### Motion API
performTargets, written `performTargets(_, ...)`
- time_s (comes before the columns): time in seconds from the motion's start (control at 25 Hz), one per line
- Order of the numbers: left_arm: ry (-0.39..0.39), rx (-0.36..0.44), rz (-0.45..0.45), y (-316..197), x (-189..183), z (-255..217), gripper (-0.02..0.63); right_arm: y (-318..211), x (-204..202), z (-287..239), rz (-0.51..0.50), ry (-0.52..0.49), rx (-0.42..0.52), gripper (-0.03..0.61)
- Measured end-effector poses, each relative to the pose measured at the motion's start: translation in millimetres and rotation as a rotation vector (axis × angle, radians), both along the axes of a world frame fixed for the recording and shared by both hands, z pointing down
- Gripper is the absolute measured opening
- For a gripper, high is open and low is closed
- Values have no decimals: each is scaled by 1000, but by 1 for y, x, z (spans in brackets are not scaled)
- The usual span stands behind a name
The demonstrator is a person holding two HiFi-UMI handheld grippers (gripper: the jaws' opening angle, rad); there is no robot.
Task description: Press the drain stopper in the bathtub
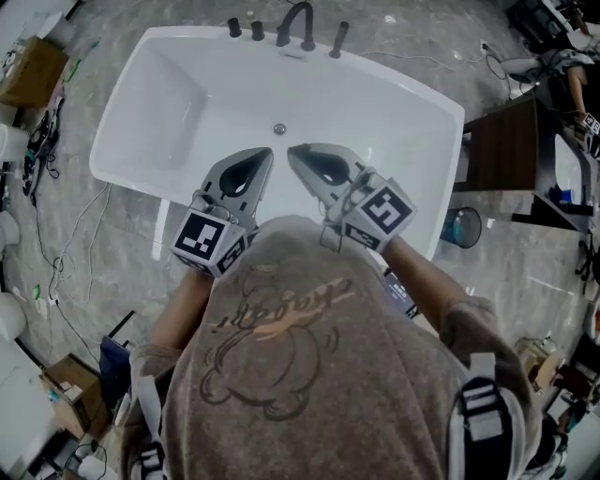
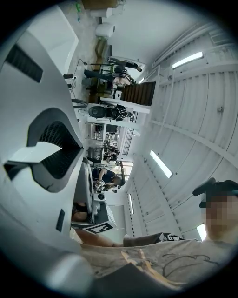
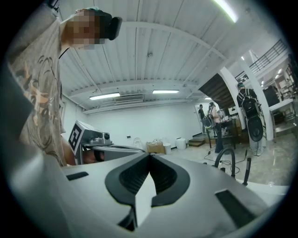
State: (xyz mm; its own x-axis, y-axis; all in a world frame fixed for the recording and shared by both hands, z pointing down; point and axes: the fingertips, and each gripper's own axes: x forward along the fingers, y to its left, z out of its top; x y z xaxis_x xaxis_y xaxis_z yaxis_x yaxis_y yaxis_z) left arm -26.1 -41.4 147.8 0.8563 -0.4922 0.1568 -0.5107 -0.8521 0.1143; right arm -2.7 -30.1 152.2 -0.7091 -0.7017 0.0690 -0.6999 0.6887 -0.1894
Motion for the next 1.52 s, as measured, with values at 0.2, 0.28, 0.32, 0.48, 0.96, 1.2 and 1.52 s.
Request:
performTargets(0.2, -5, 7, -7, 7, 0, 4, 2, 8, -7, -4, -51, -22, 41, 5)
performTargets(0.28, -3, 7, -14, 9, -3, 6, 2, 11, -10, -5, -70, -23, 46, 5)
performTargets(0.32, -3, 7, -19, 10, -4, 6, 2, 12, -12, -5, -77, -24, 47, 5)
performTargets(0.48, 5, 6, -36, 11, -10, 7, 2, 17, -17, -8, -96, -27, 58, 5)
performTargets(0.96, 8, 9, -55, 7, -11, 8, 2, 20, -20, -12, -126, -6, 70, 5)
performTargets(1.2, 18, -3, -56, 9, -6, 9, 2, 20, -20, -10, -132, -6, 66, 5)
performTargets(1.52, 16, -5, -60, 7, -3, 14, 2, 16, -21, -7, -135, -5, 65, 5)
